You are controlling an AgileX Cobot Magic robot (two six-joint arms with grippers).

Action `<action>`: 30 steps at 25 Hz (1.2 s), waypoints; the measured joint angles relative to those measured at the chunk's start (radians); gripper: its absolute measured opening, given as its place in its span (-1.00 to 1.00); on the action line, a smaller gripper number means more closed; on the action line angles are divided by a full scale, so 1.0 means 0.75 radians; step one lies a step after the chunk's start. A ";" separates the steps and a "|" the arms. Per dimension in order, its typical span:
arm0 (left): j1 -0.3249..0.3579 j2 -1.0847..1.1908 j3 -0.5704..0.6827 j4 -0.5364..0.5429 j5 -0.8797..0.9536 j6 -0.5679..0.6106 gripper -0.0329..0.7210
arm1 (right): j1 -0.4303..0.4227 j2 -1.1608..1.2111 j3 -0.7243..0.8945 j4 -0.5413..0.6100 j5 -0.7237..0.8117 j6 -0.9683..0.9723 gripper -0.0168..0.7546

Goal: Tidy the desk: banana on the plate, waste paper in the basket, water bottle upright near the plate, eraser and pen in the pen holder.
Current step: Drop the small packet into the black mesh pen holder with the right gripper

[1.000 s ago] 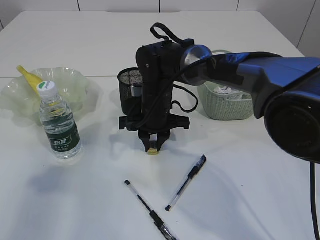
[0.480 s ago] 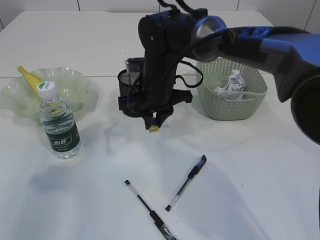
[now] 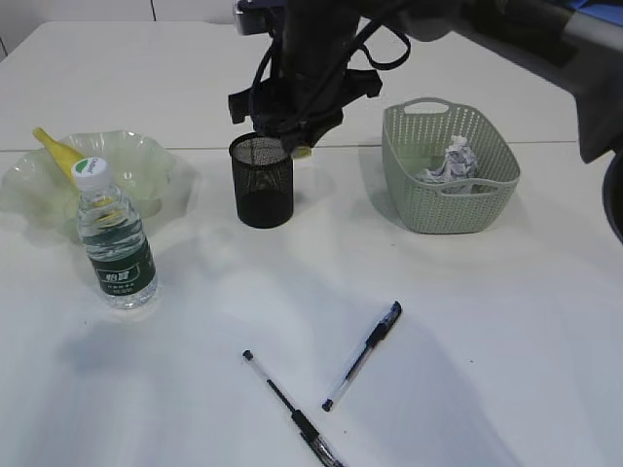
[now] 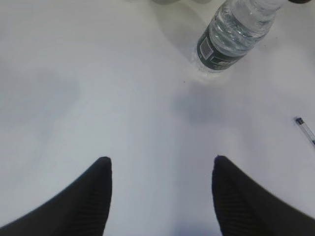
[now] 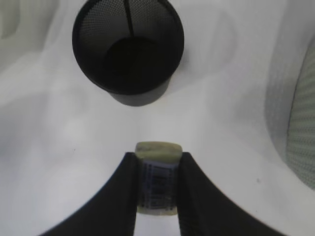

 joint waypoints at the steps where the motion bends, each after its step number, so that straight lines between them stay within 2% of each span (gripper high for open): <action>1: 0.000 0.000 0.000 0.000 0.000 0.000 0.29 | 0.000 0.000 -0.011 -0.003 -0.013 -0.002 -0.55; 11: 0.000 0.000 0.000 0.000 0.000 0.000 0.29 | 0.000 0.000 -0.013 -0.008 -0.292 -0.011 -0.56; 30: 0.000 0.000 0.000 0.000 -0.003 0.000 0.29 | 0.000 0.095 -0.014 -0.006 -0.551 -0.011 -0.56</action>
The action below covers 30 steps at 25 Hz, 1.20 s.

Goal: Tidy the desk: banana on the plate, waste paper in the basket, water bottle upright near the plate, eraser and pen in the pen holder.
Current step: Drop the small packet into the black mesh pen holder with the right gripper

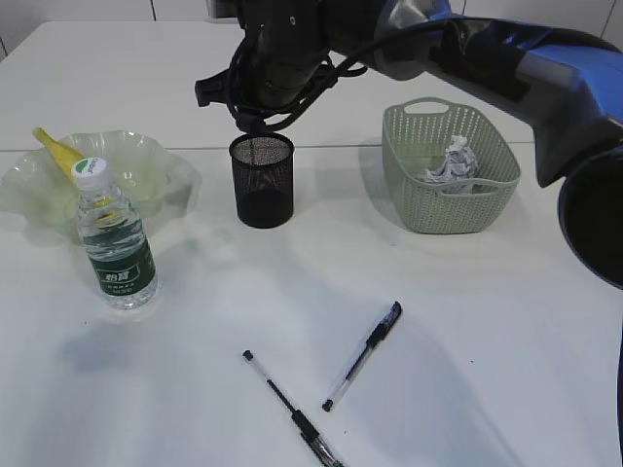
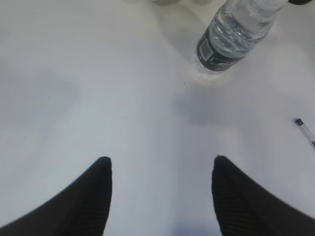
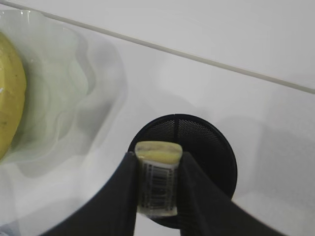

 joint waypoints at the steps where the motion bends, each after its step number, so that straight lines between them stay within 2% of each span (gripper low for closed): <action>1: 0.000 0.000 0.000 0.000 -0.002 0.000 0.29 | 0.000 0.002 0.000 0.000 0.000 0.000 -0.56; 18: 0.000 0.000 0.000 0.000 -0.007 0.000 0.29 | 0.000 0.083 0.000 -0.005 0.000 0.003 -0.55; 26: 0.000 0.000 0.000 0.000 -0.007 0.000 0.29 | 0.000 0.095 0.000 -0.077 0.005 0.060 -0.27; 30: 0.000 0.000 0.000 0.000 -0.007 0.000 0.29 | 0.000 0.095 0.000 -0.095 0.005 0.074 -0.23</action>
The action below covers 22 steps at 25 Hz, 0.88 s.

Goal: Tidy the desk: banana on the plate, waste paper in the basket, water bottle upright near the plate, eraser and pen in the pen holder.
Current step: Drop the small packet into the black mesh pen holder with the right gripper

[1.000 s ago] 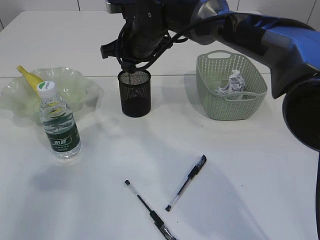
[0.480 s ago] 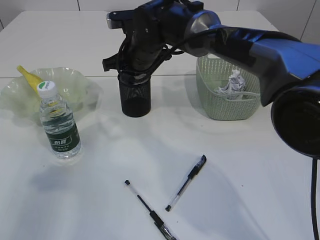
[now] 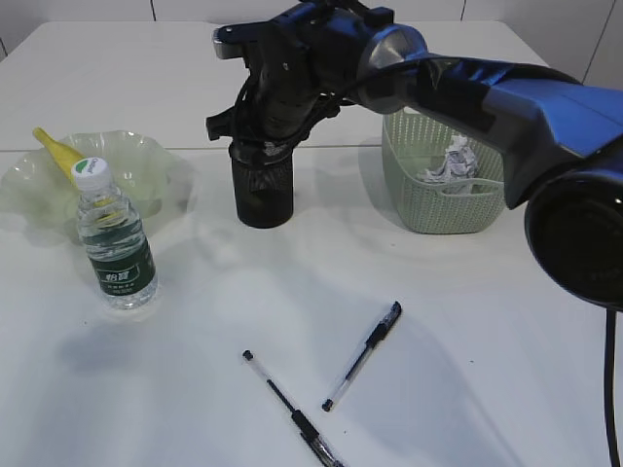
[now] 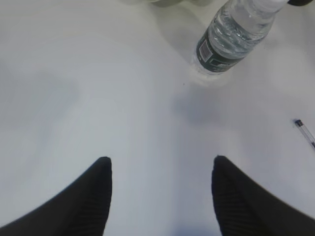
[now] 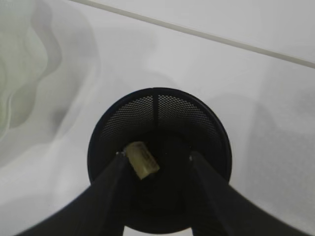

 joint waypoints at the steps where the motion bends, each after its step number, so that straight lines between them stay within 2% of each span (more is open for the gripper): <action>1: 0.000 0.000 0.000 0.000 0.000 0.000 0.29 | 0.000 0.000 0.000 0.000 0.000 0.003 -0.23; 6: 0.000 0.000 0.000 0.000 0.000 0.000 0.29 | 0.000 0.000 -0.008 -0.005 0.022 0.005 -0.22; 10: 0.000 0.000 0.000 0.000 0.000 0.000 0.29 | 0.000 0.000 -0.101 -0.005 0.157 0.007 -0.22; 17: 0.000 0.000 0.000 0.000 0.000 0.000 0.29 | 0.000 0.000 -0.297 -0.005 0.511 -0.061 -0.23; 22: 0.000 0.000 0.000 -0.002 0.000 0.000 0.29 | 0.000 -0.005 -0.346 0.069 0.557 -0.196 -0.23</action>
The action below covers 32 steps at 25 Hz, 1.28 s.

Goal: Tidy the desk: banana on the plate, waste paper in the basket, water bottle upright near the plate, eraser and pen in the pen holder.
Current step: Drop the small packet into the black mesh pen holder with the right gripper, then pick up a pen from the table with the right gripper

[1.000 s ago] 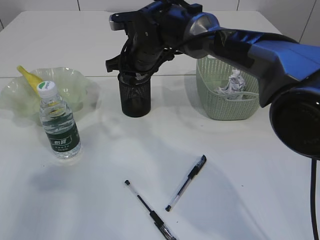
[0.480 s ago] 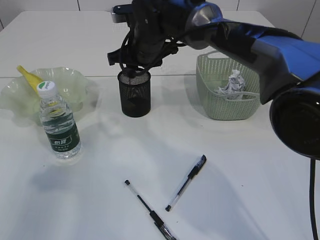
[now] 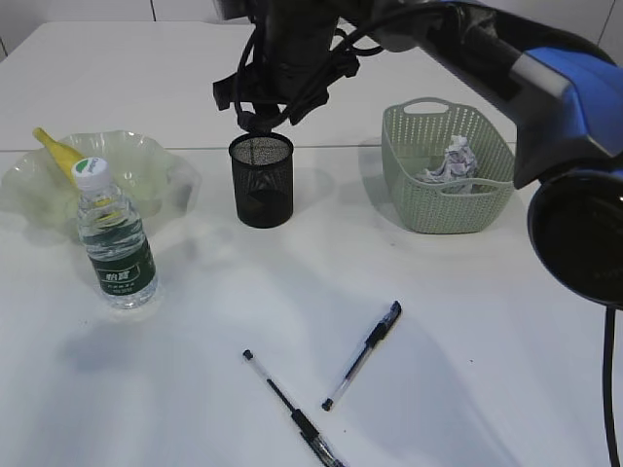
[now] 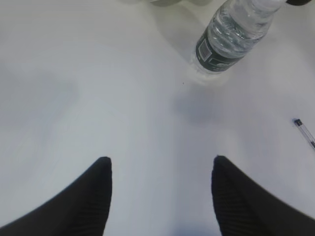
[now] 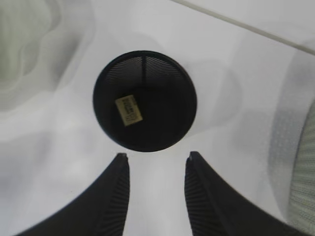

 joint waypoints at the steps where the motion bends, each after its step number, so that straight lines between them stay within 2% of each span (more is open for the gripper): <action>1: 0.000 0.000 0.001 0.000 0.000 0.000 0.29 | 0.000 -0.003 0.000 0.032 0.002 -0.014 -0.23; 6: 0.000 0.000 0.001 0.000 0.000 0.000 0.29 | 0.000 -0.028 0.000 0.136 0.006 -0.031 -0.23; 13: 0.000 0.000 0.001 0.000 0.000 0.000 0.29 | 0.000 -0.138 0.104 0.172 0.008 -0.034 -0.23; 32: 0.000 0.000 0.001 -0.002 0.000 0.000 0.29 | 0.000 -0.773 1.123 0.170 0.002 -0.052 -0.23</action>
